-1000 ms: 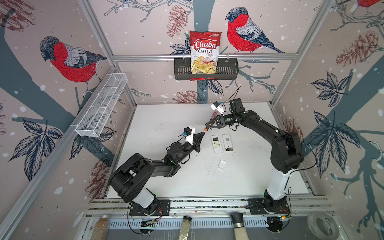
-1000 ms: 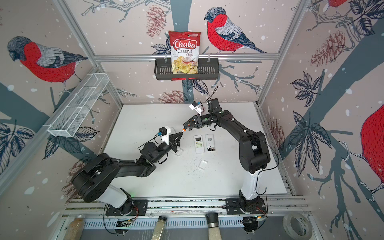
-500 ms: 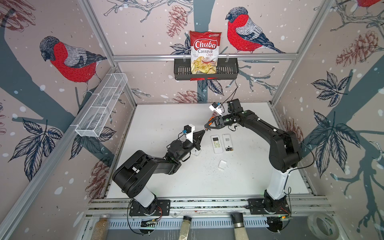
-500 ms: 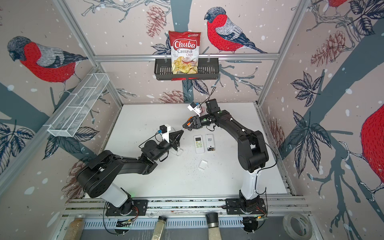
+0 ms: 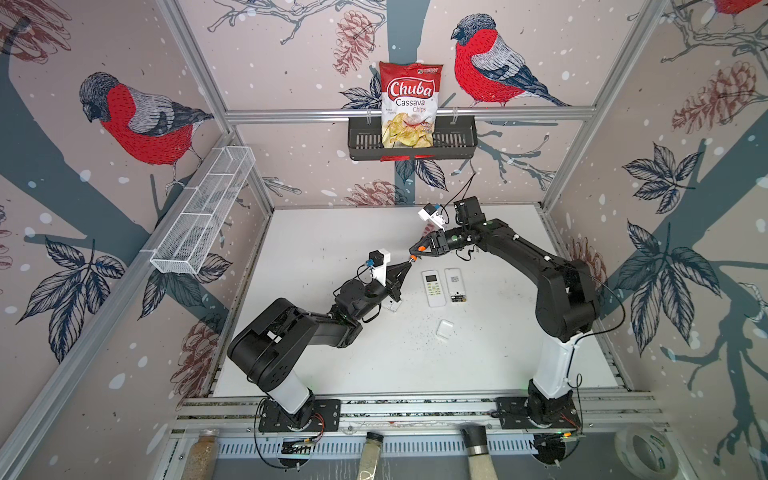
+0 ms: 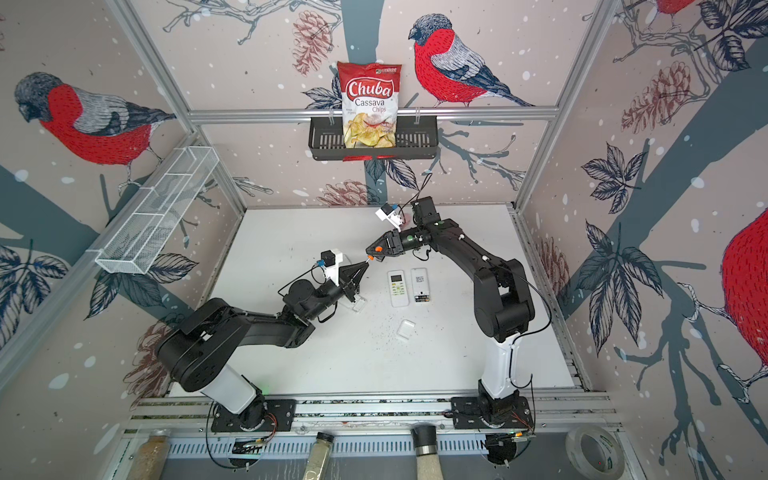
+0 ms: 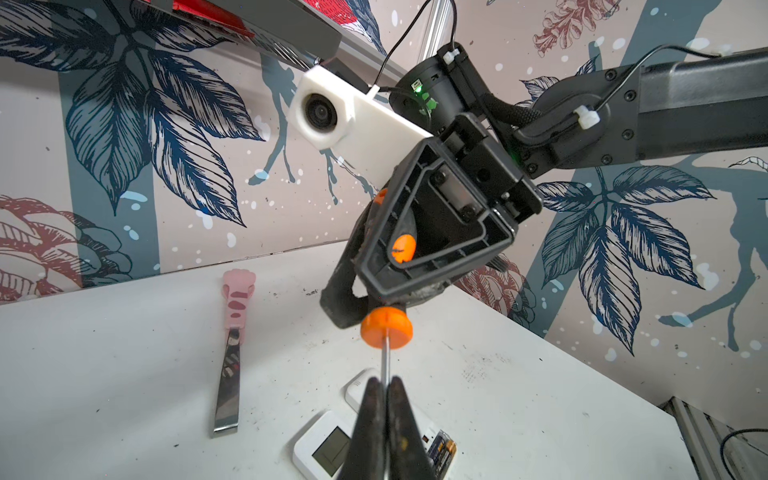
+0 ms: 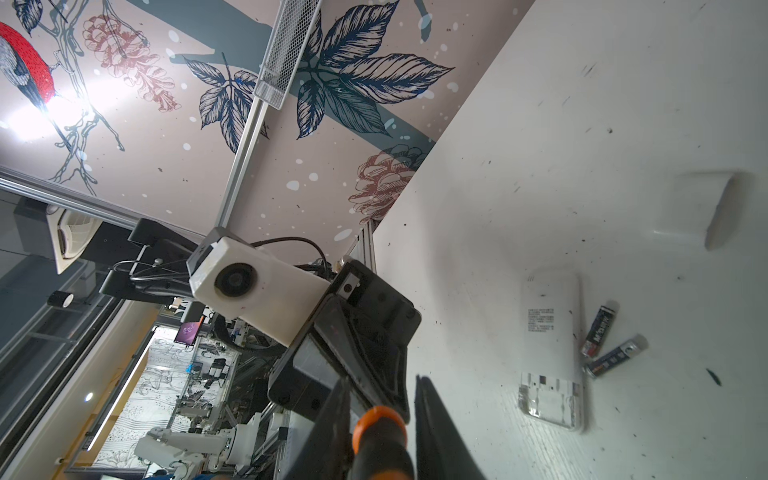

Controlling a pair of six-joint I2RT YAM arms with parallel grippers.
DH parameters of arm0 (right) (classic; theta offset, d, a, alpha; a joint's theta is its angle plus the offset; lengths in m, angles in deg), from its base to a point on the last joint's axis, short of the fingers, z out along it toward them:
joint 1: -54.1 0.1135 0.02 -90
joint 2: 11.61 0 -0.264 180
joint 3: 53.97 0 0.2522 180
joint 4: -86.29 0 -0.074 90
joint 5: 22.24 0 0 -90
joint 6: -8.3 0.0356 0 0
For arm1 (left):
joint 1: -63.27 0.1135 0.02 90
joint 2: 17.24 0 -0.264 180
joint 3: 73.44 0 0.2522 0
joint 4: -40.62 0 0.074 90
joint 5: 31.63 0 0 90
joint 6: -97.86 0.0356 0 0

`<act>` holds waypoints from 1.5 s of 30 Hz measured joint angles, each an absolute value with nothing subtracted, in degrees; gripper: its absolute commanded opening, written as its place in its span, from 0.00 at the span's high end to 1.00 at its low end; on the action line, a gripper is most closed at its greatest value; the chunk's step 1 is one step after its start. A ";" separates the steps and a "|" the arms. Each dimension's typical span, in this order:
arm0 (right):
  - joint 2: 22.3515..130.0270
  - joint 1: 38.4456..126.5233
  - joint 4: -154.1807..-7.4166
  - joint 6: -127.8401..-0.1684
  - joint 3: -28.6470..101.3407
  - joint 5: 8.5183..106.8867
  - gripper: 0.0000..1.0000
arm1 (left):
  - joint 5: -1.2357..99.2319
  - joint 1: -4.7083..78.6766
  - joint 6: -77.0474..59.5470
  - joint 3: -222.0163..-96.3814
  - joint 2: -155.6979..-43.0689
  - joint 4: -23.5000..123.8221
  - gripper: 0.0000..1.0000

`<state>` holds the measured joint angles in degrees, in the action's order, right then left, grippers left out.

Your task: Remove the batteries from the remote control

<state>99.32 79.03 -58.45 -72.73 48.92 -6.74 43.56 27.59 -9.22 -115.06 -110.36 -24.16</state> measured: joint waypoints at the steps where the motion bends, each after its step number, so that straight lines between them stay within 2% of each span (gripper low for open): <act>1: 99.41 79.01 -58.45 -72.73 48.92 -6.74 0.76 | 43.26 27.85 -9.31 -115.14 -110.47 -24.23 1.00; 15: 100.70 78.29 -61.53 -71.77 49.27 -6.98 0.93 | 36.74 31.31 -11.32 -118.42 -113.58 -23.94 1.00; 17: 100.92 78.00 -62.19 -71.00 49.29 -6.92 0.94 | 35.78 31.83 -11.43 -119.32 -114.36 -23.77 0.73; 19: 100.98 77.61 -63.26 -69.34 49.27 -6.94 0.97 | 35.89 32.47 -11.69 -120.67 -115.17 -22.92 0.52; 22: 100.90 76.60 -67.13 -65.72 48.11 -6.74 0.97 | 36.70 33.62 -11.87 -122.05 -115.85 -22.30 0.31; 24: 100.48 75.42 -70.89 -61.72 46.53 -5.80 0.97 | 37.48 34.30 -12.28 -122.16 -115.91 -21.80 0.25; 25: 100.24 74.68 -72.64 -59.86 46.05 -5.11 0.97 | 37.53 34.65 -12.53 -122.14 -115.89 -21.63 0.14; 26: 100.04 74.09 -74.19 -58.31 45.79 -4.19 0.97 | 37.70 34.98 -12.55 -122.09 -115.83 -21.58 0.13; 27: 99.69 73.37 -75.94 -56.75 45.55 -3.16 0.97 | 38.08 35.35 -13.12 -121.98 -115.61 -21.39 0.02; 32: 96.90 69.81 -82.41 -51.16 42.29 3.73 1.00 | 40.57 36.38 -13.49 -121.59 -113.44 -19.05 0.02; 35: 93.12 68.01 -82.84 -49.91 37.79 11.44 1.00 | 40.46 36.42 -13.18 -124.13 -112.92 -14.33 0.03; 41: 80.20 67.18 -83.59 -49.85 22.16 29.32 1.00 | 38.71 36.40 -13.01 -132.28 -114.93 -2.68 0.08; 45: 71.52 65.52 -85.49 -48.49 10.93 37.84 1.00 | 36.94 34.91 -11.35 -140.26 -118.43 8.01 0.05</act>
